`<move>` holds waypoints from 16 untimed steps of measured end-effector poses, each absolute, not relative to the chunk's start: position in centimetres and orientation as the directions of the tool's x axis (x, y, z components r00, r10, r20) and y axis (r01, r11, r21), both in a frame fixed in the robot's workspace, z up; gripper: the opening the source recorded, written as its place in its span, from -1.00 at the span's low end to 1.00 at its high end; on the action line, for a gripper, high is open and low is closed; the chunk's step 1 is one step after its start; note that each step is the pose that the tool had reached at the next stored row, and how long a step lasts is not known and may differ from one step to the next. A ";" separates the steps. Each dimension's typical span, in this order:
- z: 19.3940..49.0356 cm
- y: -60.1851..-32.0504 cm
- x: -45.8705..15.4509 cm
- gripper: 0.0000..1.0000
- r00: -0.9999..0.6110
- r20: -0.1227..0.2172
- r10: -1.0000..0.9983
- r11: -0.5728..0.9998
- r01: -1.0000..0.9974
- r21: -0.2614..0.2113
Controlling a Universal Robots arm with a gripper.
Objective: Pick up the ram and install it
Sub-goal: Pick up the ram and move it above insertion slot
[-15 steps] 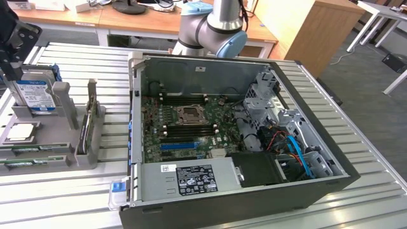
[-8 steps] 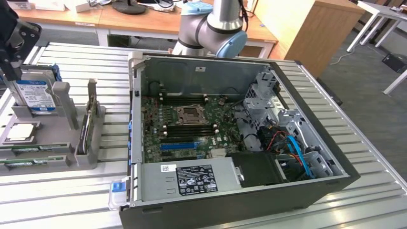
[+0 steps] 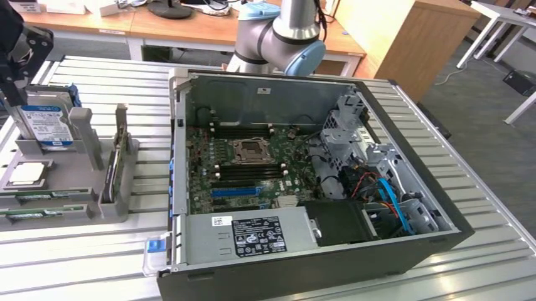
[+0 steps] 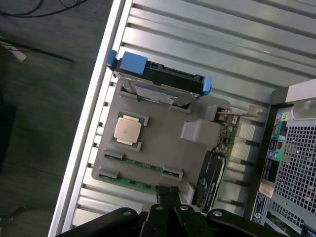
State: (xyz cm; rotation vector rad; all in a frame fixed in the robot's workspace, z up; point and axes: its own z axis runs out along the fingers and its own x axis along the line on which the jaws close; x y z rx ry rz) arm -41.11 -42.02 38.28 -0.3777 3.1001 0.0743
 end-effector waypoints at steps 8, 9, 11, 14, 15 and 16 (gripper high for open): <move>38.3 -42.0 -41.1 -0.79 -0.935 -0.023 -0.353 0.934 -0.354 0.045; 38.3 -42.0 -41.1 -0.79 -0.930 -0.023 -0.368 0.928 -0.369 0.045; 38.3 -42.0 -41.1 -0.79 -0.918 -0.023 -0.396 0.917 -0.396 0.045; 38.3 -42.0 -41.1 -0.79 -0.899 -0.023 -0.437 0.898 -0.437 0.045; 38.3 -42.0 -41.1 -0.79 -0.893 -0.023 -0.450 0.892 -0.451 0.045; 38.3 -42.0 -41.1 -0.79 -0.885 -0.023 -0.465 0.884 -0.465 0.045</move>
